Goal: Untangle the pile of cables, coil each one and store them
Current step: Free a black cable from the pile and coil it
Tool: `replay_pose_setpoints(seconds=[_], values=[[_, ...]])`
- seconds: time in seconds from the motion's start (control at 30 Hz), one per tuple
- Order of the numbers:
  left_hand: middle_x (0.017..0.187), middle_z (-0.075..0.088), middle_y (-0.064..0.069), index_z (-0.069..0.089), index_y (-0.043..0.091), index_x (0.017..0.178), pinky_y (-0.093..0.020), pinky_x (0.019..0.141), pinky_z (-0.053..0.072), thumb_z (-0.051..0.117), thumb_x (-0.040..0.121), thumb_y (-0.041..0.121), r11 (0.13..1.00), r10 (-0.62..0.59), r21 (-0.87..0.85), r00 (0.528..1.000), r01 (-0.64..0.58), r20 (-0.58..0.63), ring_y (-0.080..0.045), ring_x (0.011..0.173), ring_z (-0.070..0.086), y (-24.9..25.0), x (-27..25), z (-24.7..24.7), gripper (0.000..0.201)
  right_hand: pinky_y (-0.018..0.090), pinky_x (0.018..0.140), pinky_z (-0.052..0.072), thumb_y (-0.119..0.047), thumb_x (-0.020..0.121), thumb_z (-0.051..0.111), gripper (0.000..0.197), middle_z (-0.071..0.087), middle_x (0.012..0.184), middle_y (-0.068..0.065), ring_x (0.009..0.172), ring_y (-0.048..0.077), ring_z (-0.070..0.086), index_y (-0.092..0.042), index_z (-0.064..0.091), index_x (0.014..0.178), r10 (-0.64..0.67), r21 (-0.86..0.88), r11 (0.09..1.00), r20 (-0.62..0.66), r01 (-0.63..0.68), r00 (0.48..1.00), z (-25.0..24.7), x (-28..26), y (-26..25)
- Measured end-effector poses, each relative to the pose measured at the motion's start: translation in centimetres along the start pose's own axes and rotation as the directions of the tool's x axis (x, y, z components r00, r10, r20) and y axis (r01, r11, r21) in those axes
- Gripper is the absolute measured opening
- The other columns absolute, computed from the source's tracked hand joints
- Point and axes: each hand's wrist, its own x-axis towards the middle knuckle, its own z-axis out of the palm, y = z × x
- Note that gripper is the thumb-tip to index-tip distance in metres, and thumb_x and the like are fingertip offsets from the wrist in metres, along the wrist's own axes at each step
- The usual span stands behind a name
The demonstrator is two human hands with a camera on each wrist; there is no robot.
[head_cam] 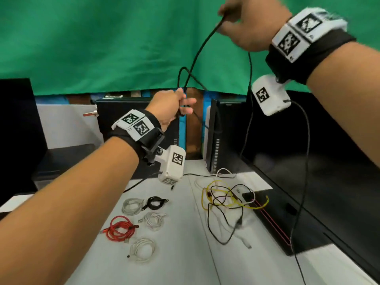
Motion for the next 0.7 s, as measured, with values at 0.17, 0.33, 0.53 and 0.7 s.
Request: replay_pose_setpoints(seconds=[0.17, 0.33, 0.53, 0.7], values=[[0.124, 0.064, -0.027, 0.049, 0.013, 0.079, -0.021, 0.050, 0.048, 0.033, 0.108, 0.014, 0.951, -0.050, -0.298, 0.992, 0.082, 0.115, -0.014, 0.050, 0.058, 0.1, -1.8, 2.9, 0.033, 0.037, 0.066, 0.059, -0.036, 0.095, 0.063, 0.031, 0.076, 0.084, 0.005, 0.076, 0.023, 0.073, -0.008, 0.075, 0.092, 0.040, 0.419, 0.904, 0.113, -0.084, 0.993, 2.1, -2.3, -3.1], [0.082, 0.056, -0.010, 0.045, 0.017, 0.076, -0.023, 0.051, 0.046, 0.032, 0.101, 0.005, 0.885, -0.042, -0.434, 0.958, 0.168, 0.285, -0.015, 0.048, 0.056, -1.2, -2.9, 5.7, 0.031, 0.019, 0.038, 0.040, -0.026, 0.105, 0.049, 0.031, 0.066, 0.071, 0.012, 0.044, 0.007, 0.055, -0.007, 0.062, 0.086, 0.126, 0.767, 0.542, 0.329, -0.343, 0.936, 5.6, -5.1, -4.2], [0.044, 0.040, 0.005, 0.037, 0.016, 0.074, -0.022, 0.058, 0.047, 0.026, 0.108, 0.019, 0.915, -0.236, -0.271, 0.940, 0.301, 0.247, -0.008, 0.028, 0.026, -2.0, -2.1, 4.1, 0.035, 0.026, 0.050, 0.041, -0.029, 0.095, 0.067, 0.013, 0.056, 0.067, 0.003, 0.056, 0.010, 0.049, -0.017, 0.071, 0.093, 0.295, 0.696, 0.641, 0.168, -0.325, 0.941, 9.3, -7.8, 0.8], [0.068, 0.061, -0.012, 0.042, 0.011, 0.076, -0.018, 0.041, 0.041, 0.028, 0.106, 0.010, 0.984, -0.179, -0.010, 0.982, 0.180, 0.060, -0.009, 0.031, 0.049, -2.0, -1.2, 2.8, 0.033, 0.016, 0.043, 0.038, -0.027, 0.104, 0.053, 0.031, 0.060, 0.060, 0.004, 0.045, 0.004, 0.048, -0.010, 0.072, 0.086, 0.190, 0.702, 0.607, 0.327, -0.372, 0.926, 10.4, -11.1, 0.7]])
